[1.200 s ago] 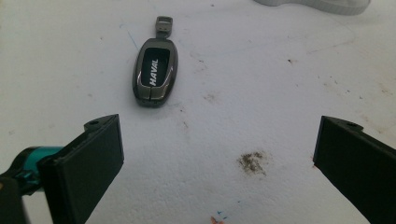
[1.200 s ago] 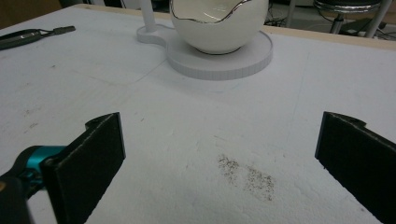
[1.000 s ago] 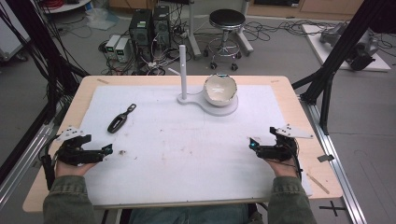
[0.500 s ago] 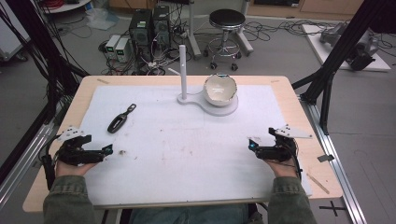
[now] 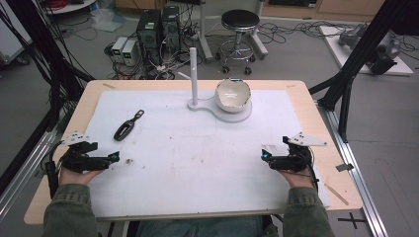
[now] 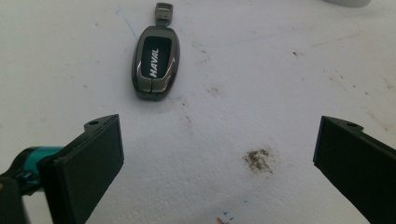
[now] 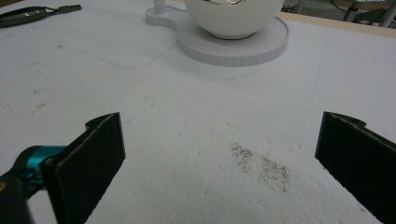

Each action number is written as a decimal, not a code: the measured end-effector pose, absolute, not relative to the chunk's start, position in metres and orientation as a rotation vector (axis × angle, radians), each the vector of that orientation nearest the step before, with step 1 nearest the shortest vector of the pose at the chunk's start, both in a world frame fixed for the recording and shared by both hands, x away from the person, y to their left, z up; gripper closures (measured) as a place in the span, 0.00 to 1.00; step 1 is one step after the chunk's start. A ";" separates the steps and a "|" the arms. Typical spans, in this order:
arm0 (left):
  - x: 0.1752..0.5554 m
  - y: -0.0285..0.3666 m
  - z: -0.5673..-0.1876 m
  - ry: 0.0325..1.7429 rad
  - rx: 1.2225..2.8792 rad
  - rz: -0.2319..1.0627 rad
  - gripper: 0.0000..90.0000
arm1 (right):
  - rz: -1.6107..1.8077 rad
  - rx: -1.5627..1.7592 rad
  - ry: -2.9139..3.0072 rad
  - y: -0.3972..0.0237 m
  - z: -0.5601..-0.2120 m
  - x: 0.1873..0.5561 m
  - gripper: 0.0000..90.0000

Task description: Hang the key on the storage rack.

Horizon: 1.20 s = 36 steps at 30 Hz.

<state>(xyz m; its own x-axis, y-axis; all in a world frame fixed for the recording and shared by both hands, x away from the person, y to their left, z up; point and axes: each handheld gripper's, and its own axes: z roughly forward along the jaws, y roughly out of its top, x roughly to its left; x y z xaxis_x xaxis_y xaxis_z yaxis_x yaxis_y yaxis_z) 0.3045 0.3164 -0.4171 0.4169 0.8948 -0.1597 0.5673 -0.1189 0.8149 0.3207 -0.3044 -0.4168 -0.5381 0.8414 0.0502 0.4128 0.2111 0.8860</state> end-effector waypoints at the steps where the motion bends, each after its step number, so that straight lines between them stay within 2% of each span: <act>1: 0.305 0.316 -0.417 1.261 1.804 0.475 0.02 | 1.280 1.160 2.045 -0.304 -0.417 0.321 0.01; 5: 0.312 0.314 -0.414 1.269 1.865 0.486 0.02 | 1.276 1.162 2.039 -0.305 -0.417 0.322 0.01; 21: 0.341 0.321 -0.403 1.294 1.933 0.463 0.02 | 1.260 1.169 2.043 -0.305 -0.417 0.321 0.01; 36: 0.381 0.300 -0.386 1.233 2.097 0.429 0.02 | 1.246 1.161 2.054 -0.304 -0.417 0.322 0.01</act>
<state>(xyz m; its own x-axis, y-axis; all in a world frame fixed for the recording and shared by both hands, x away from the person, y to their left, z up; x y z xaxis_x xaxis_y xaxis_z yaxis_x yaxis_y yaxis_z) 0.3813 0.2998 -0.3865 0.5017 0.8637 -0.0476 0.6476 -0.3385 0.6827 0.3218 -0.3039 -0.4169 -0.5320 0.8461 0.0331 0.4202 0.2299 0.8778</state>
